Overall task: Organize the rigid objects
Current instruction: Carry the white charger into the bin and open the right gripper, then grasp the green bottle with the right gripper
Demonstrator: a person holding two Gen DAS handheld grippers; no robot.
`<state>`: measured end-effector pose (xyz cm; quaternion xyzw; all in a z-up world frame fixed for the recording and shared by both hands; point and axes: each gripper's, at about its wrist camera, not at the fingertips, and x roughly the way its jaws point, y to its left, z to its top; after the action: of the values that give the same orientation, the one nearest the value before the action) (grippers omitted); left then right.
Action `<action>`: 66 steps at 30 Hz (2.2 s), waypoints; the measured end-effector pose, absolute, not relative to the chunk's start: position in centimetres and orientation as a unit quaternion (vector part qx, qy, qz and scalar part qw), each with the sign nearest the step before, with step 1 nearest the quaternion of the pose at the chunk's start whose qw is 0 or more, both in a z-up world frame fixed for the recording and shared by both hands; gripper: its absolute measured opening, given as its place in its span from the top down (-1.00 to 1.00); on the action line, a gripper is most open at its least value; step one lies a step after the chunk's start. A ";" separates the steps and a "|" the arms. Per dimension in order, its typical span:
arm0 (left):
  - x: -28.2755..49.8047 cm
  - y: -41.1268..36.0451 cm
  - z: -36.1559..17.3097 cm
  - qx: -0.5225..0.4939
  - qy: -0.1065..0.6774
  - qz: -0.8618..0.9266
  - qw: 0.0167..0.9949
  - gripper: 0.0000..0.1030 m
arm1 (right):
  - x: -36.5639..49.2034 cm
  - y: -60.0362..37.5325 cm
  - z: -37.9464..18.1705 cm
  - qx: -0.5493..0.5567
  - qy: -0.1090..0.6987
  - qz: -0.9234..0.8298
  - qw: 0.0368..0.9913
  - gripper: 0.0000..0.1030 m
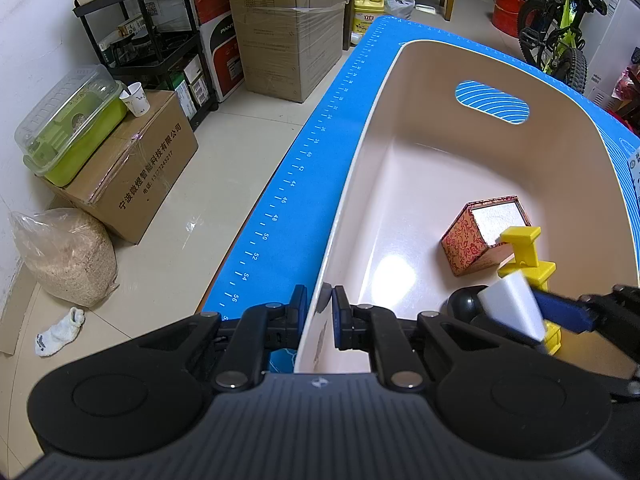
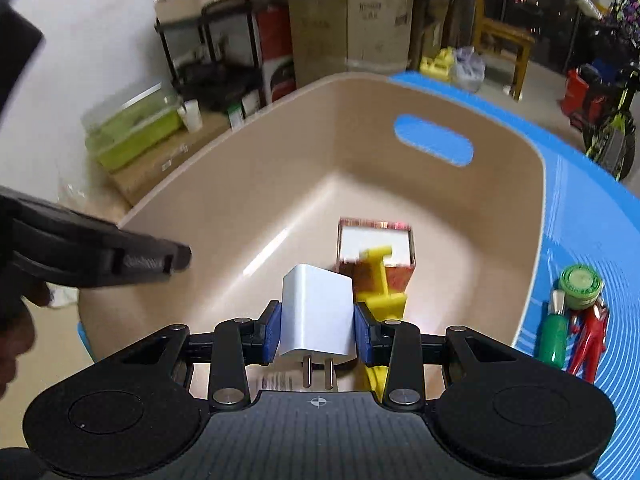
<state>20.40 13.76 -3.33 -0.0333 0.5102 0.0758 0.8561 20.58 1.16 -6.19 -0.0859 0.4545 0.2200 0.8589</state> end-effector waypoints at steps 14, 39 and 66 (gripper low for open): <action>20.4 13.7 -3.3 -0.033 0.510 0.076 0.856 0.71 | 21.1 0.8 -5.6 -0.076 0.467 0.216 0.854 -0.14; 20.4 13.7 -3.4 -0.033 0.510 0.076 0.856 0.71 | 24.9 -14.4 -3.9 0.056 0.373 0.038 0.926 -0.35; 20.4 13.7 -3.4 -0.031 0.512 0.076 0.855 0.71 | 27.2 -14.9 -13.0 0.010 0.420 0.008 0.908 0.34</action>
<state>20.44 13.69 -3.40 -0.0308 0.5123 0.0760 0.8549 27.19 -14.91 -12.96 0.0095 0.4198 0.0080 0.9075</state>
